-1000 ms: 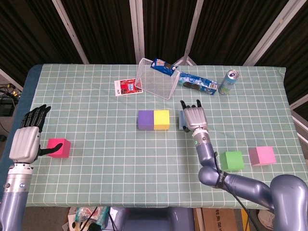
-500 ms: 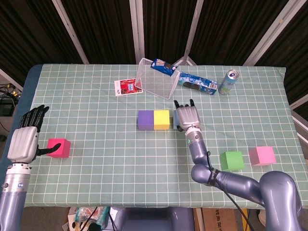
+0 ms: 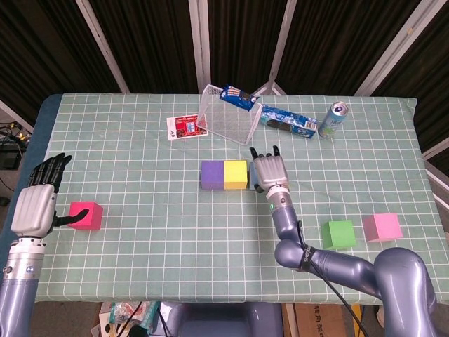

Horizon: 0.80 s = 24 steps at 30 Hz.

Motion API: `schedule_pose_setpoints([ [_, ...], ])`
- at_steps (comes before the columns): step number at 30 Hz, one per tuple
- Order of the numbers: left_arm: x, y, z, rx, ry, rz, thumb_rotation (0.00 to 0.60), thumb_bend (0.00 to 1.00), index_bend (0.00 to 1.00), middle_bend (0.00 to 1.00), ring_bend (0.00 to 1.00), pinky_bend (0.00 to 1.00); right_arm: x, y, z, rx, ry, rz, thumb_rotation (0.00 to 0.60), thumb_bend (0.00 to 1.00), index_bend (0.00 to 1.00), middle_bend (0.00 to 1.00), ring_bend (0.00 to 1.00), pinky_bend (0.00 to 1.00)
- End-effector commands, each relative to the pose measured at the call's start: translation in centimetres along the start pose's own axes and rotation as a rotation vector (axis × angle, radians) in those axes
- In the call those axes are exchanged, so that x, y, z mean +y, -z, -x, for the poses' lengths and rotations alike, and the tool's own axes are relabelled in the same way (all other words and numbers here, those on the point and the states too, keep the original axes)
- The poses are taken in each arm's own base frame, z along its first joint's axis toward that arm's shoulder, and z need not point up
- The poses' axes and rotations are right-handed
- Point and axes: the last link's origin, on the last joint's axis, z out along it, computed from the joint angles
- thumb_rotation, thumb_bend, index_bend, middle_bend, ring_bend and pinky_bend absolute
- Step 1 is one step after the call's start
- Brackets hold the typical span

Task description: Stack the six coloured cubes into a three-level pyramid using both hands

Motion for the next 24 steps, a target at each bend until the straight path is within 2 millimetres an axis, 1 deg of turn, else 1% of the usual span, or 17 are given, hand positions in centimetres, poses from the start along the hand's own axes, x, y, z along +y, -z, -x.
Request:
schedule_pose_setpoints([
  [1, 0.0, 0.0, 0.0, 0.0, 0.001, 0.0, 0.6, 0.14, 0.0, 0.02, 0.0, 0.05, -0.2, -0.1, 0.0, 0.001, 0.003, -0.004, 0.6, 0.32, 0.0, 0.4, 0.28, 0.0],
  [13, -0.2, 0.0, 0.0, -0.001, 0.0, -0.006, 0.6, 0.14, 0.0, 0.02, 0.0, 0.05, -1.2, -0.5, 0.0, 0.006, 0.014, -0.023, 0.6, 0.32, 0.0, 0.4, 0.28, 0.0],
  [24, -0.4, -0.1, 0.1, -0.006, -0.004, -0.016, 0.6, 0.14, 0.0, 0.02, 0.0, 0.05, -1.4, -0.8, 0.3, 0.007, 0.02, -0.018, 0.6, 0.32, 0.0, 0.4, 0.28, 0.0],
])
